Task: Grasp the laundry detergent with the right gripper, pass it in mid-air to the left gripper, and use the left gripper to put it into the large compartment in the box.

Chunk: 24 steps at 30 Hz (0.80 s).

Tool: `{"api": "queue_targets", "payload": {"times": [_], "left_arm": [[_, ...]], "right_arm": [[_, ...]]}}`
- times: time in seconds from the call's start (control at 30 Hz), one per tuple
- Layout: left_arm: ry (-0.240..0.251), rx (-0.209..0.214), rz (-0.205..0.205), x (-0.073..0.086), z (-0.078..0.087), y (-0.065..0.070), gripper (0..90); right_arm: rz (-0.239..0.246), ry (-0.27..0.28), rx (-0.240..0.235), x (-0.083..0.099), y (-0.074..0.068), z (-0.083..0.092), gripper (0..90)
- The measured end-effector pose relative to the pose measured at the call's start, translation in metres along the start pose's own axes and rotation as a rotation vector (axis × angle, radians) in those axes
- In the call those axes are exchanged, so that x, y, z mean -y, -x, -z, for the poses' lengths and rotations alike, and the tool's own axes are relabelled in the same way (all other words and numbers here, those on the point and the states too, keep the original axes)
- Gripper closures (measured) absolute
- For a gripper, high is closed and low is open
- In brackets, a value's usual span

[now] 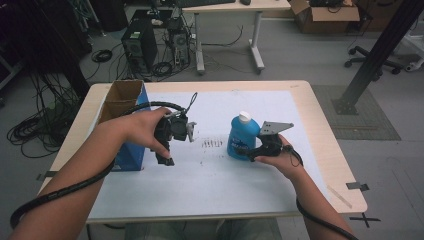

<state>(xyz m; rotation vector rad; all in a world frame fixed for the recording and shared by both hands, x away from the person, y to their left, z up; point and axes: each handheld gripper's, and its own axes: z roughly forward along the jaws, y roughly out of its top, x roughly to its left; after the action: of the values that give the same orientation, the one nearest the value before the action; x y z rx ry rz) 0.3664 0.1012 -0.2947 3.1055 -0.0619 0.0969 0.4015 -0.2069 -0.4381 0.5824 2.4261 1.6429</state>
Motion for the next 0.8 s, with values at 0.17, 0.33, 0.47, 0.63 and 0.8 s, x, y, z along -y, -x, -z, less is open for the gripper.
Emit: {"api": "queue_targets", "payload": {"times": [0.17, 0.33, 0.47, 0.63, 0.8], "left_arm": [[0.002, -0.001, 0.003, 0.0007, -0.0003, -0.0005, 5.1], [0.001, 0.002, 0.004, 0.0010, -0.0008, -0.0011, 5.1], [0.004, -0.001, 0.002, 0.0010, -0.0004, -0.0011, 5.2], [0.008, -0.002, 0.006, 0.0013, -0.0005, -0.0007, 5.2], [0.004, -0.004, 0.008, 0.0011, -0.0003, -0.0014, 5.0]], "right_arm": [[0.016, -0.005, 0.000, 0.0006, -0.0004, -0.0026, 27.2], [0.018, 0.000, 0.001, 0.0003, -0.0008, -0.0035, 31.5], [0.026, -0.001, 0.002, -0.0002, -0.0016, -0.0039, 36.0], [0.043, 0.003, 0.021, 0.0001, -0.0013, -0.0031, 41.4], [0.058, -0.009, 0.027, -0.0015, -0.0023, -0.0029, 43.3]]}}
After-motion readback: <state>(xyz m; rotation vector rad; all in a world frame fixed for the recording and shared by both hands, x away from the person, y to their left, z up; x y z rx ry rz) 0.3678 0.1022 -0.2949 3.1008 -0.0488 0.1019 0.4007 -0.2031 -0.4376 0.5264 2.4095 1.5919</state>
